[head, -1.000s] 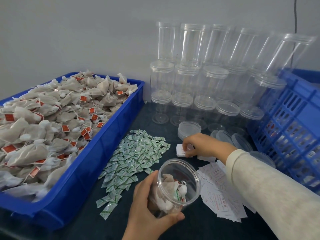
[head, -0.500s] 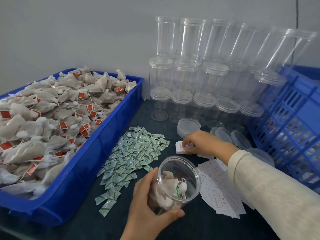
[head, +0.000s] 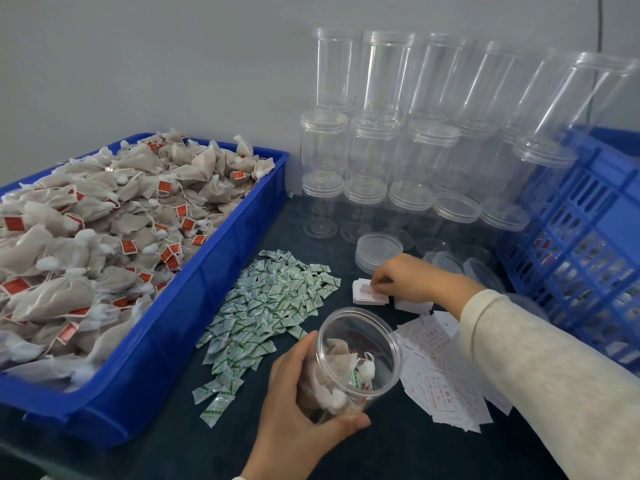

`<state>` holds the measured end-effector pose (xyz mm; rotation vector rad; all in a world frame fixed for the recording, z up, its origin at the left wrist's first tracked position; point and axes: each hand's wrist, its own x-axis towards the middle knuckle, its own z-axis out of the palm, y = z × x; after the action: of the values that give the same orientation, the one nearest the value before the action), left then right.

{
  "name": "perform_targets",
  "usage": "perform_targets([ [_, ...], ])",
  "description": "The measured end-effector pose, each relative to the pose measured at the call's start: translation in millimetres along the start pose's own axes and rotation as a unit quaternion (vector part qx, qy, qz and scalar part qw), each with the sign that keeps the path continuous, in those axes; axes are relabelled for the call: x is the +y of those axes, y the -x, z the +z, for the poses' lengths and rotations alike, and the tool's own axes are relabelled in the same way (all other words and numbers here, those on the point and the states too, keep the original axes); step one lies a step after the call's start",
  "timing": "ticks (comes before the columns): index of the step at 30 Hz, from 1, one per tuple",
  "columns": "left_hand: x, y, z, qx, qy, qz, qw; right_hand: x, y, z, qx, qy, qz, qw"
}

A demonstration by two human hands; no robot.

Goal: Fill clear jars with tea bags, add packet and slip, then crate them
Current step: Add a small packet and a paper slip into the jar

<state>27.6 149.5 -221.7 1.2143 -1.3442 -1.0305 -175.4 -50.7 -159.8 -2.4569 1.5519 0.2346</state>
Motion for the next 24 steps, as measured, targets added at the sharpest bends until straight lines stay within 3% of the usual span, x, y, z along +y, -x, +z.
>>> perform_targets([
  [5, 0, 0, 1, 0.001, 0.003, 0.003, 1.000, -2, 1, 6, 0.049, -0.017, 0.034, 0.998],
  [12, -3, 2, 2, 0.011, 0.006, 0.008, 1.000, -3, 17, 3, 0.222, -0.140, 0.056, 0.963],
  [20, -5, 0, 7, 0.036, -0.005, 0.020, 0.999, -51, 94, -34, 0.387, -0.259, -0.023, 0.884],
  [24, -1, -2, 15, 0.064, -0.017, 0.048, 0.997, -85, 141, -30, 0.439, -0.205, -0.101, 0.869],
])
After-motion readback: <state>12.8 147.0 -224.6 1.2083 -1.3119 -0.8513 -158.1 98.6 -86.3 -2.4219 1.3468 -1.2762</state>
